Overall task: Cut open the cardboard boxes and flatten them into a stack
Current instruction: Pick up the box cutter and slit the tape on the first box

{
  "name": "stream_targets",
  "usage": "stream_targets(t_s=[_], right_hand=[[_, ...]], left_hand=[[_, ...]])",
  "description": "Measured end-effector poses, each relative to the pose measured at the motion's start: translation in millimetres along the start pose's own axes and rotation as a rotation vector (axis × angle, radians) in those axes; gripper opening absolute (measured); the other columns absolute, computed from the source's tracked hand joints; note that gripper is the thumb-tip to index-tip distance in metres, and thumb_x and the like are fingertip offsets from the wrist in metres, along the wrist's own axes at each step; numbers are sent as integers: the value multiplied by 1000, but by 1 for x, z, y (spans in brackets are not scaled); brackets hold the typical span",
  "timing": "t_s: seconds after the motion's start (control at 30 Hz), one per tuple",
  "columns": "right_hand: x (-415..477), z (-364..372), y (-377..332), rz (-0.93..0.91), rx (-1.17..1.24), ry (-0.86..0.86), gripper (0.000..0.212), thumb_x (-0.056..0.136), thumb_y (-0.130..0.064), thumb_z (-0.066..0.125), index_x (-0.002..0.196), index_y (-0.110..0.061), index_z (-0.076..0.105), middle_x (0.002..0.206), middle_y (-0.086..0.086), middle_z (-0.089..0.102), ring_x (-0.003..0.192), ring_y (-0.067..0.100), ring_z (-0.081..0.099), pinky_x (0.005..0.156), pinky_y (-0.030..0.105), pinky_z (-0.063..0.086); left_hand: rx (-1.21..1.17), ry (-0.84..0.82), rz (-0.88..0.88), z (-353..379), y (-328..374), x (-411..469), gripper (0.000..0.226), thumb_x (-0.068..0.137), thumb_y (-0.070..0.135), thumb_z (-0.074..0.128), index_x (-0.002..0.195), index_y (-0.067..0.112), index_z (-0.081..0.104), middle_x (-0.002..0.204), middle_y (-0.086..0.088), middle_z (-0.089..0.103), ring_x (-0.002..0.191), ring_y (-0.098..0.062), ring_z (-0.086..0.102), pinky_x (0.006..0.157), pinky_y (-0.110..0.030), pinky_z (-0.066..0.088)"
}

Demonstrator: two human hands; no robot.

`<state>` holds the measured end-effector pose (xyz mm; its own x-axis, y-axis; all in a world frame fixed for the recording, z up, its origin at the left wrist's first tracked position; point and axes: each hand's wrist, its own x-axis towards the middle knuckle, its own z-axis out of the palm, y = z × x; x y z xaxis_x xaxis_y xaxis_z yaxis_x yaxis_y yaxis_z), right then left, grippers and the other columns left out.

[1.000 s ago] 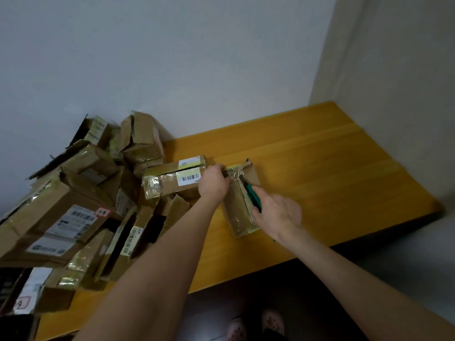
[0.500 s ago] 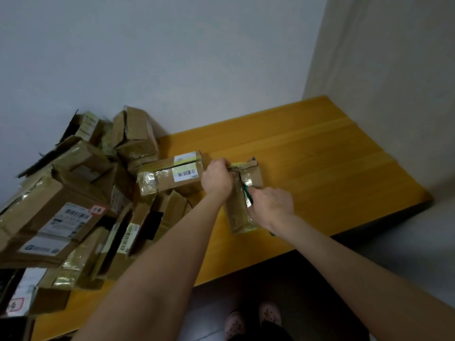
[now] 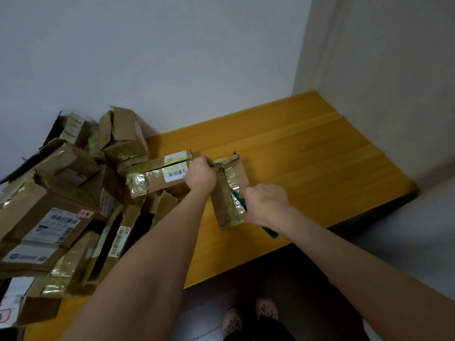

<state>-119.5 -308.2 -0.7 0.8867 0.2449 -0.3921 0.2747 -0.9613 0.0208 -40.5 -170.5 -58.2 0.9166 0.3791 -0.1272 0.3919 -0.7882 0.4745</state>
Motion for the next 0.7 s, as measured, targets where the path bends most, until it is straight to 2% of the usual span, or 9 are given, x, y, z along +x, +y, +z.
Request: stream_targets(t_s=[0.1,0.2,0.33,0.4,0.47,0.53,0.6,0.67,0.7], right_hand=[[1,-4,0,-8,-21,-60,25,87,-30,61,111,-25,60,85,-3,62,69,18,56,48,22,34],[-2,1,4,-35,34,-140,31,84,-33,63,114,-25,61,89,-4,63,74,16,58,52,23,39],[4,-7,32,-40,437,-167,42,78,-34,68,119,-28,60,100,-4,62,85,18,57,61,25,44],[16,-15,45,-32,678,-84,51,74,-30,68,124,-25,58,107,-1,63,95,19,60,78,34,52],[29,-16,52,56,810,80,41,75,-30,66,115,-23,63,104,1,67,95,21,63,84,41,54],[41,-7,52,153,903,170,21,79,-31,63,97,-18,65,92,1,67,88,20,63,79,40,56],[50,9,46,237,1079,168,14,85,-30,62,87,-16,59,83,-2,62,78,15,61,64,32,54],[59,26,38,309,1259,167,13,89,-27,62,86,-15,58,80,-4,60,73,10,59,51,22,43],[63,34,35,344,1319,164,13,90,-26,61,90,-14,58,83,-2,60,74,10,59,50,20,40]], left_hand=[[4,2,-11,2,2,0,30,91,24,65,120,17,62,115,-5,64,106,-24,60,69,-30,42],[-2,3,-33,1,-1,3,28,92,23,64,119,15,63,115,-7,64,105,-25,60,69,-30,42],[19,-4,-8,-3,-9,9,30,93,24,63,122,15,63,114,-8,65,107,-27,60,70,-31,40],[12,-13,-1,-4,-8,9,28,92,25,63,120,16,64,113,-8,66,106,-27,60,71,-31,40],[4,-26,11,-4,-7,9,28,92,25,63,119,17,64,114,-8,66,106,-28,60,72,-32,42],[-8,-50,36,-1,-7,7,32,93,24,62,125,18,61,123,-8,61,112,-28,57,81,-36,48],[-15,-72,69,4,-6,1,46,94,23,61,138,21,50,141,-10,46,123,-30,51,95,-42,47],[-86,-97,59,12,-5,-10,68,92,21,63,151,21,27,153,-13,31,131,-34,44,103,-45,42],[-145,-124,26,16,-6,-15,78,90,21,66,153,19,19,154,-14,28,134,-35,41,105,-46,40]])
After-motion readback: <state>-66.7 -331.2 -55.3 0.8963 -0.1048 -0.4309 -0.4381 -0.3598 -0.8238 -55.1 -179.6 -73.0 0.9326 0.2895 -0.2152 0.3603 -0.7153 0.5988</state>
